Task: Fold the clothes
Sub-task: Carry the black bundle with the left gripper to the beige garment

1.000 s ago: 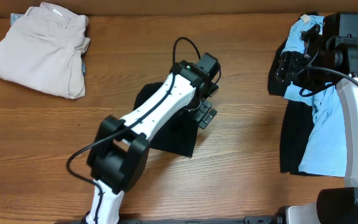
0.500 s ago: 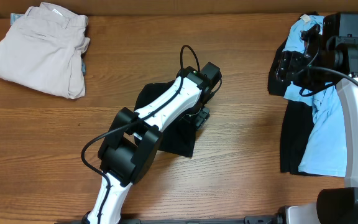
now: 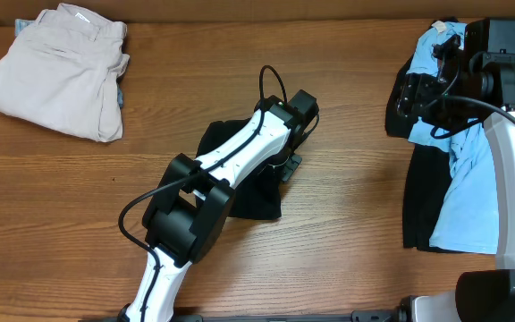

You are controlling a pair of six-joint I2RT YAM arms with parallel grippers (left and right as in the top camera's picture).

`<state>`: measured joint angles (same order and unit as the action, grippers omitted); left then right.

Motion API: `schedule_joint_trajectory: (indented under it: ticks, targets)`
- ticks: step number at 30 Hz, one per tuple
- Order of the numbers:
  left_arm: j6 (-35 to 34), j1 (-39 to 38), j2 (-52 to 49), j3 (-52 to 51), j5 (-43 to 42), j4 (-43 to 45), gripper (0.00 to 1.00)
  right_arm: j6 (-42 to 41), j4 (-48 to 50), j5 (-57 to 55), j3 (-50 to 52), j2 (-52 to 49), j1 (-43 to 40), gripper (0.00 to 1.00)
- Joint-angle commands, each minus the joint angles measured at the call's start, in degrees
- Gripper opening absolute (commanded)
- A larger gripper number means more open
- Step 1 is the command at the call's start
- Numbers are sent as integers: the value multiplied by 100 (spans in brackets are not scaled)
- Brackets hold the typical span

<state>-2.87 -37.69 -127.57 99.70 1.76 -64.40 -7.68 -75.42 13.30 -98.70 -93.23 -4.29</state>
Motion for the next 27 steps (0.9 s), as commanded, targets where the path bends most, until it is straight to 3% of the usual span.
schedule_joint_trajectory:
  ticks: [1,12,22,27]
  targets:
    - [-157,140,-267,13,-254,-155,4,28,42,26,-153,92,4,73]
    - [74,1615,807,1683,-131,-1054,4,28,92,26,-153,90,4,73]
    - [868,3112,1869,2747,-153,-1292,4,26,94,28,-151,85,4,73]
    - [1777,3845,2181,3016,-81,-1029,4,24,92,42,-149,85,4,73]
